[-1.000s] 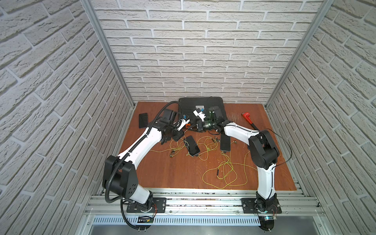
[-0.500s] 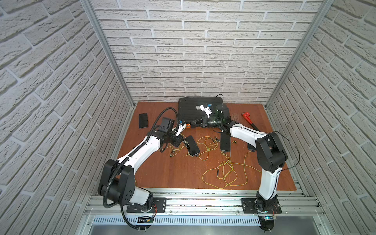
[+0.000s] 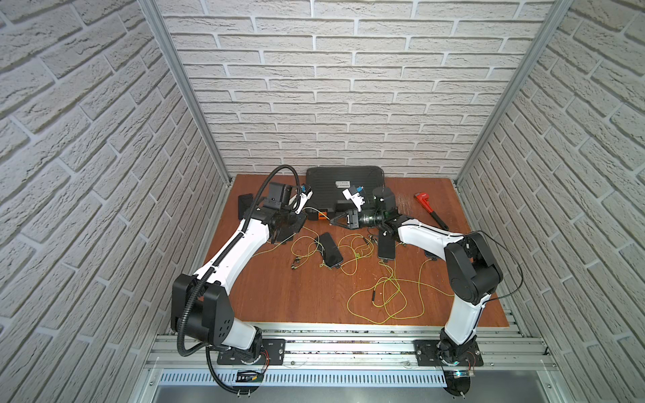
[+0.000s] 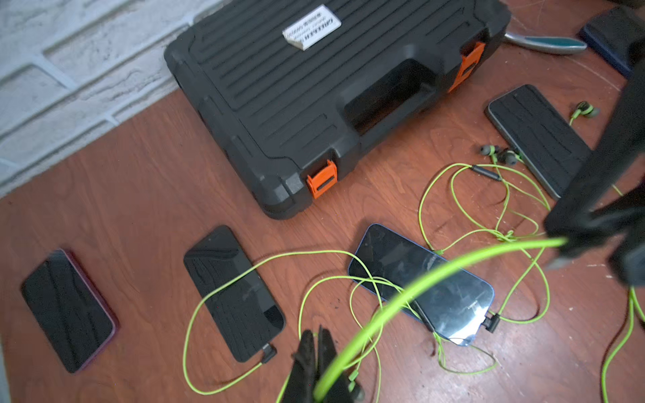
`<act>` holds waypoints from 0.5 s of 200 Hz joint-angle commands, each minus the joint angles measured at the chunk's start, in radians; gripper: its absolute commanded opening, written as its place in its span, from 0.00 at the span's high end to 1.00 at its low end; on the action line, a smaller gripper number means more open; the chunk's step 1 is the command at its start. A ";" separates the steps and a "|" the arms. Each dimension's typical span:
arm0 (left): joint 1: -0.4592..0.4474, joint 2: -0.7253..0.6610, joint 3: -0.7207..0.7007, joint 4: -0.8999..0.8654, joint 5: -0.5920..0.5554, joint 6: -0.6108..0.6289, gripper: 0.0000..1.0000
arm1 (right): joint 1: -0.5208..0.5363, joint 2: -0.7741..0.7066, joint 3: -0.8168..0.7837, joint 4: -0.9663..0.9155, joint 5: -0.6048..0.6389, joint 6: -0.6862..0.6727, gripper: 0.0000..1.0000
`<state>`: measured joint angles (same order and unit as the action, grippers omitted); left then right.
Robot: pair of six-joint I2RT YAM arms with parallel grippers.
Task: Plug wired earphones into phones
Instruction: Pick up the wired earphone from the center of the board.
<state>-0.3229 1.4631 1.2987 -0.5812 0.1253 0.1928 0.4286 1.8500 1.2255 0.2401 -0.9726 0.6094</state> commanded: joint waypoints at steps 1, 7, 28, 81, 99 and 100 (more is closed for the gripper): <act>-0.009 -0.019 0.079 -0.199 -0.003 0.173 1.00 | 0.000 -0.096 0.008 -0.203 -0.042 -0.254 0.44; -0.011 -0.012 0.098 -0.236 -0.002 0.199 1.00 | -0.002 -0.106 0.032 -0.310 -0.034 -0.342 0.42; -0.020 0.018 0.148 -0.356 -0.006 0.285 1.00 | -0.021 -0.120 0.131 -0.680 0.003 -0.634 0.41; -0.054 0.043 0.147 -0.493 0.007 0.479 1.00 | -0.082 -0.111 0.216 -0.897 0.034 -0.922 0.54; -0.060 0.048 0.157 -0.511 0.029 0.495 1.00 | -0.070 -0.100 0.231 -0.884 0.028 -0.962 0.59; -0.060 0.048 0.158 -0.513 0.031 0.496 1.00 | -0.069 -0.099 0.230 -0.881 0.028 -0.963 0.59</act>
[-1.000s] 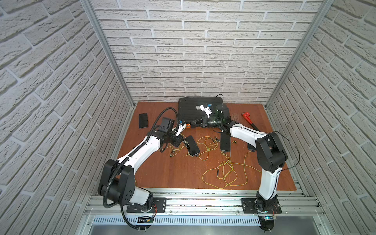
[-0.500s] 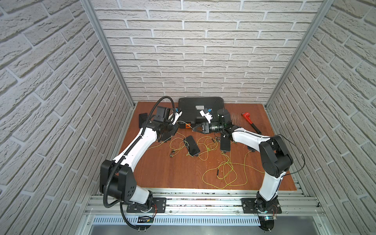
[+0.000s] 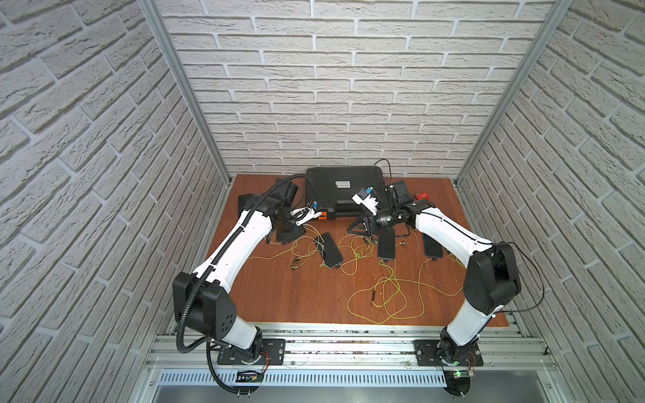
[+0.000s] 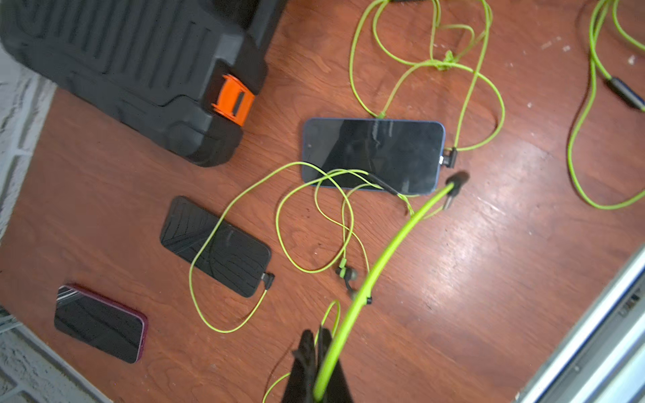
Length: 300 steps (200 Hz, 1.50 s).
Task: Plug wired earphones into phones
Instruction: Pick up the wired earphone from the center of the board.
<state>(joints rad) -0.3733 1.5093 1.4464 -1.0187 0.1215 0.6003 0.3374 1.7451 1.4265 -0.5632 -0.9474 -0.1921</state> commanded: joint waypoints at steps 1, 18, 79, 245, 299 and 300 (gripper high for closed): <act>-0.010 0.002 0.011 -0.076 0.036 0.088 1.00 | 0.024 0.006 0.028 -0.076 0.002 -0.162 0.59; -0.014 0.008 0.023 -0.089 0.057 0.089 1.00 | 0.054 0.022 0.027 -0.039 -0.012 -0.174 0.60; -0.021 0.020 0.034 -0.101 0.095 0.112 1.00 | 0.108 0.084 -0.029 0.213 0.020 -0.084 0.60; -0.020 0.030 0.051 -0.093 0.116 0.125 1.00 | 0.173 0.197 -0.021 0.295 -0.025 -0.002 0.65; -0.015 0.016 0.043 -0.083 0.126 0.125 1.00 | 0.175 0.203 -0.028 0.287 -0.029 -0.002 0.68; -0.016 0.016 0.042 -0.082 0.127 0.125 1.00 | 0.175 0.203 -0.028 0.286 -0.029 -0.003 0.68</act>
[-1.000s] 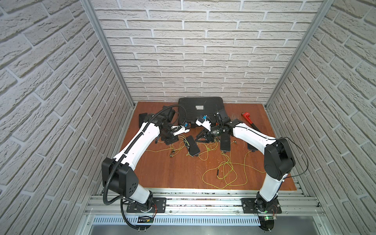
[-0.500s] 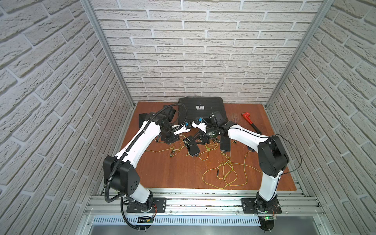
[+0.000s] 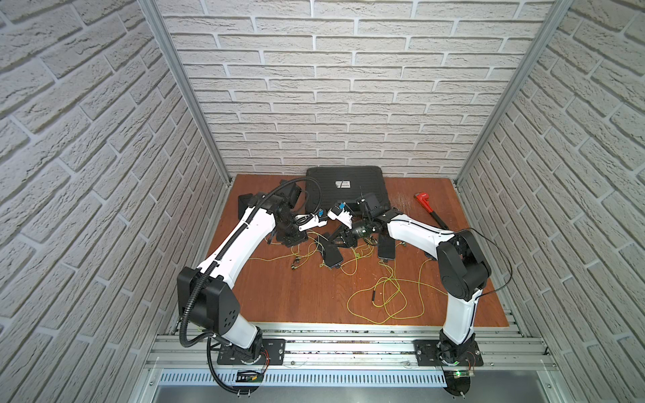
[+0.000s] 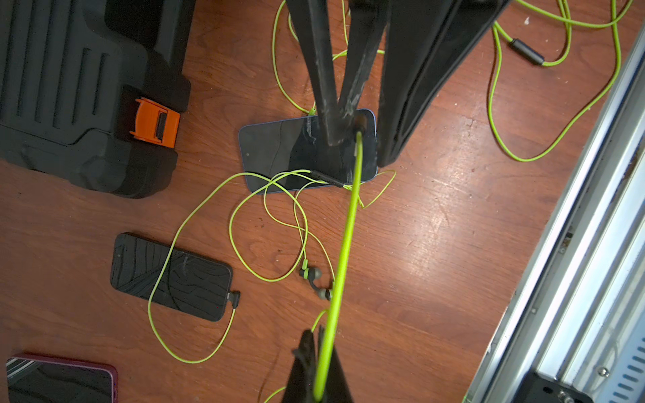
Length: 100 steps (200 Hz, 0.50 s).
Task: Plug wired earphones into phones
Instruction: Pick up the wired earphone from the center of the board.
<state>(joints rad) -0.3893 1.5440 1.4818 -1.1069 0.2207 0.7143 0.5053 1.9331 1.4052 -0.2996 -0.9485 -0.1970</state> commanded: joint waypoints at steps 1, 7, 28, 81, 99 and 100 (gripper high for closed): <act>0.000 -0.019 0.006 0.006 0.028 0.011 1.00 | 0.007 0.015 -0.007 0.022 -0.027 0.003 0.68; 0.000 -0.020 0.006 0.007 0.029 0.013 1.00 | 0.008 0.015 -0.012 0.023 -0.027 0.001 0.69; 0.000 -0.018 0.005 0.005 0.022 0.013 1.00 | 0.007 0.011 -0.023 0.022 -0.023 -0.001 0.77; 0.001 -0.015 0.010 0.006 0.022 0.008 1.00 | 0.007 0.020 -0.027 0.019 -0.019 -0.003 0.78; 0.001 -0.015 0.011 0.004 0.021 0.006 1.00 | 0.007 0.023 -0.029 0.013 -0.017 -0.006 0.79; 0.002 -0.015 0.011 0.004 0.022 0.006 1.00 | 0.007 0.023 -0.030 0.012 -0.018 -0.006 0.79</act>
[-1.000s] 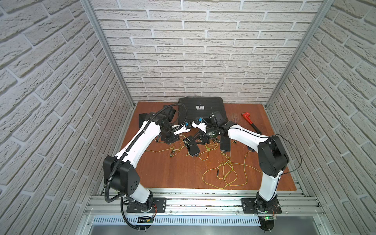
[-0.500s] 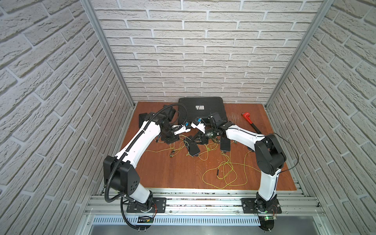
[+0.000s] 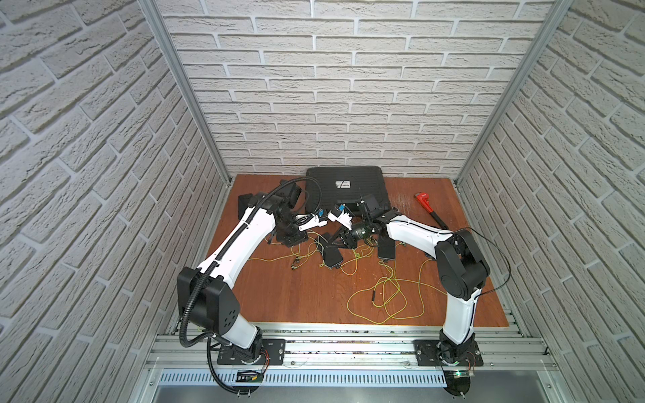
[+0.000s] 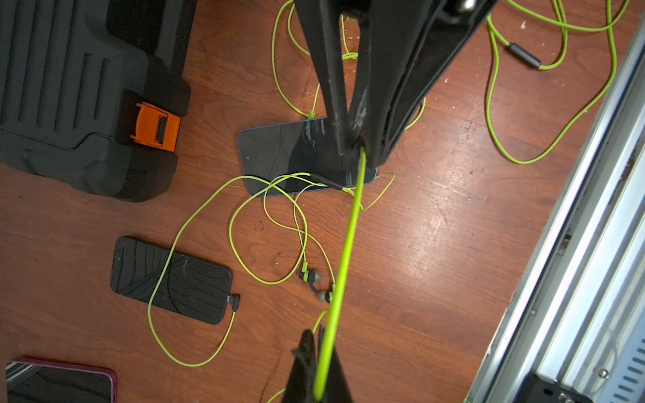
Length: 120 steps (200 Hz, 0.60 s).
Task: Plug wired earphones into phones
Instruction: Pick up the wired earphone from the center of the board.
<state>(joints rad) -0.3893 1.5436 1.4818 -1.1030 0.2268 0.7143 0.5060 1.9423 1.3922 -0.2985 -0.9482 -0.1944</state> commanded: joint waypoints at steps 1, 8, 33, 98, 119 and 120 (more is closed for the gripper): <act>0.002 -0.014 0.011 0.000 0.016 0.006 1.00 | 0.006 0.014 -0.017 0.011 -0.018 -0.008 0.79; 0.003 -0.014 0.011 -0.001 0.016 0.005 1.00 | 0.006 0.014 -0.018 0.013 -0.020 -0.009 0.78; 0.001 -0.014 0.014 -0.003 0.019 0.006 1.00 | 0.006 0.015 -0.021 0.019 -0.015 -0.004 0.76; 0.001 -0.013 0.009 0.001 0.019 0.004 1.00 | 0.006 0.010 -0.023 0.026 -0.019 0.003 0.85; 0.002 -0.013 0.002 -0.002 0.016 0.010 1.00 | 0.006 0.002 -0.023 0.024 -0.021 0.006 0.84; 0.001 -0.013 0.002 -0.003 0.016 0.010 1.00 | 0.006 0.001 -0.022 0.023 -0.020 0.006 0.84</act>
<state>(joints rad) -0.3893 1.5436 1.4818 -1.1030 0.2295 0.7143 0.5060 1.9583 1.3815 -0.2955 -0.9478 -0.1905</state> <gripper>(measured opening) 0.048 0.158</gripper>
